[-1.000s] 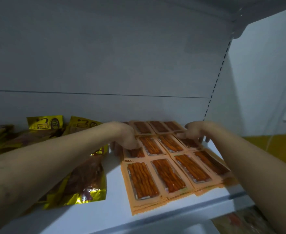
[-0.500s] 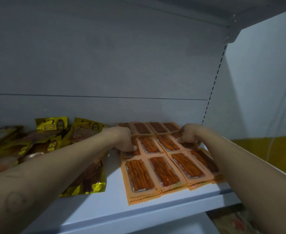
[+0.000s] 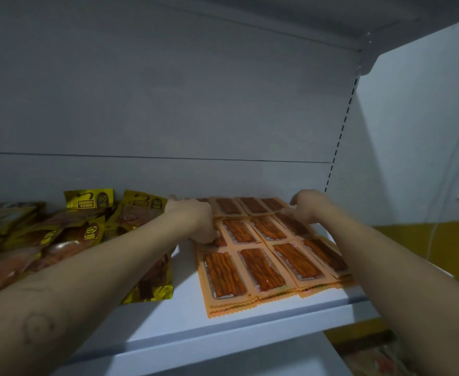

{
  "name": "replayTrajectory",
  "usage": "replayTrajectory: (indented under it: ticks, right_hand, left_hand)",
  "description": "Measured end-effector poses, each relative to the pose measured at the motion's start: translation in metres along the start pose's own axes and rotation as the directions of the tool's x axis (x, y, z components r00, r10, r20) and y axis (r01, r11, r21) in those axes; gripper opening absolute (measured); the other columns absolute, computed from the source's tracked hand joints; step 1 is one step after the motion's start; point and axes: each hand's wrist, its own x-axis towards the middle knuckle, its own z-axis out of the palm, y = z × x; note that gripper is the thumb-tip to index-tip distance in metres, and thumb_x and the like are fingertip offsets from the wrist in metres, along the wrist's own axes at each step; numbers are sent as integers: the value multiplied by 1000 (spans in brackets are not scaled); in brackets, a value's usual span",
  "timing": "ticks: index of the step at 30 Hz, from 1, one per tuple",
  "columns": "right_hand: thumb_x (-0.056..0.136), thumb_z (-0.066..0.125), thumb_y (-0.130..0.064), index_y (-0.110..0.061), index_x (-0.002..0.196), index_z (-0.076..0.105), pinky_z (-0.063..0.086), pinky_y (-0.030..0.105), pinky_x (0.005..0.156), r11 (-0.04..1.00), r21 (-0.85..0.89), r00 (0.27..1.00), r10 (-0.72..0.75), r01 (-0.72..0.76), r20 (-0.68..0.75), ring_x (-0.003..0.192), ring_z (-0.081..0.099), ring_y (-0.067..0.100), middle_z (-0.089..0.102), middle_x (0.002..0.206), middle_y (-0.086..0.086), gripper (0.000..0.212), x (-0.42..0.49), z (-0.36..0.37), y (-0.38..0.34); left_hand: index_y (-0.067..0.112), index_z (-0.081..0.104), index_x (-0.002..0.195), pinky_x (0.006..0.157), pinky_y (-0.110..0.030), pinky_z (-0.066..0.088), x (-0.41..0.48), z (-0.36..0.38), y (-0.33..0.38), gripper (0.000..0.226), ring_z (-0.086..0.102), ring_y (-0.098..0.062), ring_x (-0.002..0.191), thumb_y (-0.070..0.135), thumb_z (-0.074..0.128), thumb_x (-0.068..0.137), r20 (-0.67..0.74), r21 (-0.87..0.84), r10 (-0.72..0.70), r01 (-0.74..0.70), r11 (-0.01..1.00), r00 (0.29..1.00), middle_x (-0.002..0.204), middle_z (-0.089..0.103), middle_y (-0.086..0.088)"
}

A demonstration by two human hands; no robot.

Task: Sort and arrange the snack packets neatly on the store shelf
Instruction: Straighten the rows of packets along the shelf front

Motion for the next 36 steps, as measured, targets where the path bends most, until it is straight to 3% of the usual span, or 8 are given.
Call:
replayTrajectory:
  ticks: [3,5,7,11,16,26,31,36]
  right_hand:
    - [94,61,-47,-17,136,57,45,34,98,987,6,986,-162,163,-31,122,55,27,60,134,7,52,-8,-9,-18]
    - [90,68,-39,-22,135,59,45,34,100,970,6,969,-242,242,50,121,56,24,62,133,3,48,-14,-6,-33]
    - [86,74,-30,-24,125,66,46,35,100,966,8,961,-256,257,102,115,59,20,66,127,0,40,-17,1,-43]
    - [84,77,-28,-22,117,71,45,34,101,966,20,959,-258,257,115,115,59,19,67,125,-1,35,-17,2,-47]
    - [88,72,-36,-19,120,69,47,32,96,965,75,968,-251,251,0,116,58,23,65,128,3,36,-9,-16,-46]
    - [103,42,-20,-16,135,60,45,33,100,976,95,976,-204,197,73,122,55,26,57,138,7,36,31,-9,-60]
    - [99,48,-21,-8,105,69,54,36,87,979,37,974,-201,199,108,96,63,25,66,109,10,25,54,-1,-69]
    - [102,41,-10,-10,133,61,42,34,108,987,24,983,-163,162,81,128,52,27,54,142,8,37,58,-13,-52]
  left_hand:
    - [24,50,82,97,-45,35,1,-7,-1,36,55,-25,88,60,52,91,-99,-22,50,-53,998,994,89,61,1]
    - [24,62,107,88,-38,44,2,-7,6,39,60,-24,97,59,55,91,-115,-102,129,-141,985,985,107,66,0]
    - [28,62,126,94,-39,48,2,-5,17,43,58,-23,114,55,53,93,-73,-132,215,-223,966,974,123,64,1]
    - [35,67,121,105,-47,34,6,-1,27,32,54,-22,121,47,51,96,-70,-98,285,-291,952,956,124,64,5]
    - [29,59,126,105,-45,27,14,-9,4,38,51,-27,122,48,51,94,-172,-35,230,-239,970,958,127,61,-2]
    - [24,60,125,89,-32,48,48,-3,-23,32,57,-28,118,34,53,95,-39,-147,195,-199,969,980,132,59,-5]
    - [18,64,118,83,-31,45,64,-3,-27,33,61,-28,111,39,56,94,-14,-180,161,-161,970,987,123,64,-7]
    - [25,49,138,104,-41,33,69,-10,-16,46,47,-25,131,41,48,95,-11,-42,225,-226,973,974,142,50,-3]
